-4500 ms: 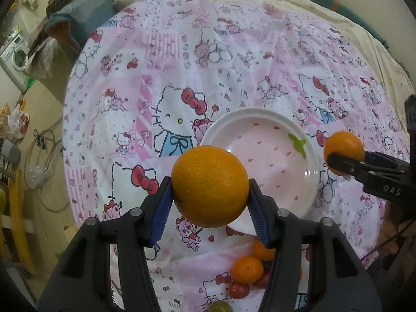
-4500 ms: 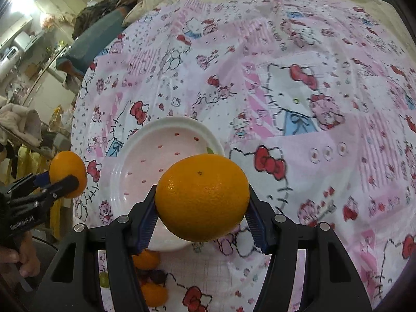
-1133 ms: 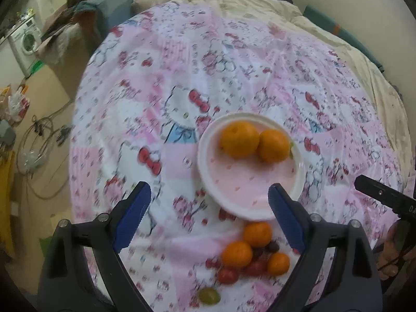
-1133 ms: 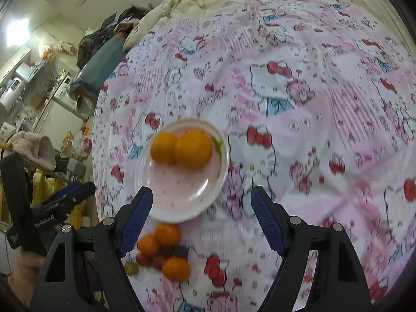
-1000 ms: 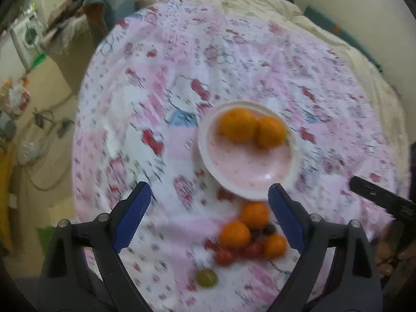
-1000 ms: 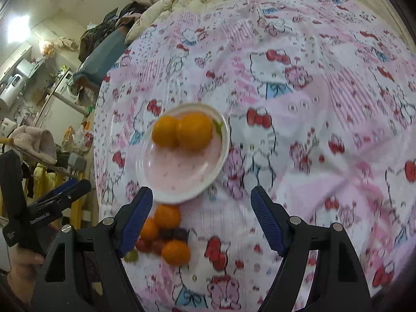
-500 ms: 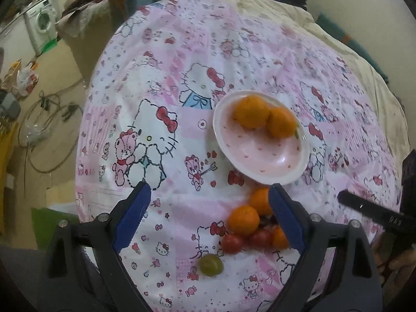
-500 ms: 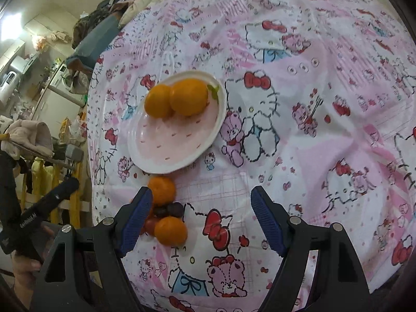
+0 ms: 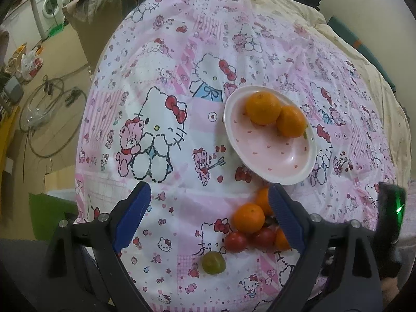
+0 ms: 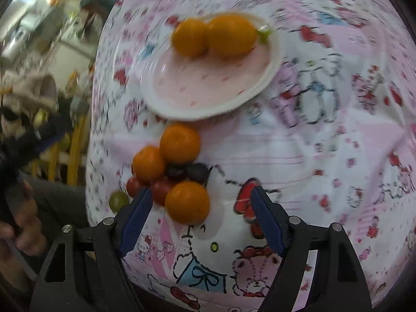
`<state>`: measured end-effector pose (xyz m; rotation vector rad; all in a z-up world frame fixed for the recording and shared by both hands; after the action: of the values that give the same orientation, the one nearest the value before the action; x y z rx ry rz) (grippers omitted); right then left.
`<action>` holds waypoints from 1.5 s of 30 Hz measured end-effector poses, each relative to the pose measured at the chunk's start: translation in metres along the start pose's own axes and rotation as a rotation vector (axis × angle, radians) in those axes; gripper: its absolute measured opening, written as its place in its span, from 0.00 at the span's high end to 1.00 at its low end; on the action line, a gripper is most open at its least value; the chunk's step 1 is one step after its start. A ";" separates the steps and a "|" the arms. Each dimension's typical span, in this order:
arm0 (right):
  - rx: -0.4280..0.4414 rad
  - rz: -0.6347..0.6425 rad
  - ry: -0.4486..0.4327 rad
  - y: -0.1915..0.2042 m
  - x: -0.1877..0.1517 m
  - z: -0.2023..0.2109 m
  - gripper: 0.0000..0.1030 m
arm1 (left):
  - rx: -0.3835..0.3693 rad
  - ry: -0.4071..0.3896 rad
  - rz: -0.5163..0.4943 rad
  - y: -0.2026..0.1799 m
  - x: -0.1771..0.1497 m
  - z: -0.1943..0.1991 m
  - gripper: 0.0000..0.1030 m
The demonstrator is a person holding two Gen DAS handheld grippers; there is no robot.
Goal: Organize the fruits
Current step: 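Move the right tool to the small mandarins and grasp one, then lift the mandarin with the right tool while the left tool grasps another mandarin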
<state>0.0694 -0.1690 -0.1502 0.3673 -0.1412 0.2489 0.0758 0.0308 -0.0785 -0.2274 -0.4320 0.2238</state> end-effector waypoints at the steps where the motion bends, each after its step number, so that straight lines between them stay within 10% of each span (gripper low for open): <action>1: -0.001 0.016 0.013 0.003 -0.002 -0.005 0.28 | -0.001 0.004 0.000 0.000 -0.001 -0.001 0.13; 9: 0.021 0.047 0.087 0.012 -0.007 -0.026 0.57 | 0.014 0.029 0.011 0.005 -0.004 -0.006 0.13; 34: 0.037 -0.219 -0.220 -0.052 0.026 0.071 0.57 | -0.021 0.310 -0.039 -0.023 -0.043 -0.075 0.15; 38: 0.044 -0.232 -0.219 -0.058 0.024 0.071 0.57 | -0.044 0.345 -0.044 -0.035 -0.046 -0.087 0.40; 45: 0.058 -0.242 -0.207 -0.060 0.021 0.070 0.57 | -0.058 0.401 -0.046 -0.042 -0.051 -0.100 0.48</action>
<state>0.0992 -0.2452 -0.1016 0.4637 -0.2916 -0.0245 0.0810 -0.0391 -0.1754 -0.3113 -0.0460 0.1164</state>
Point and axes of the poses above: each gripper's, at about its wrist camera, not at the fingertips, and z roughly against the way its jaws point, y to its left, x to its top, the point moved 6 cm from there along -z, roughly the way its jaws point, and after that the axes turned 5 degrees about -x, right-handed, at the moved point
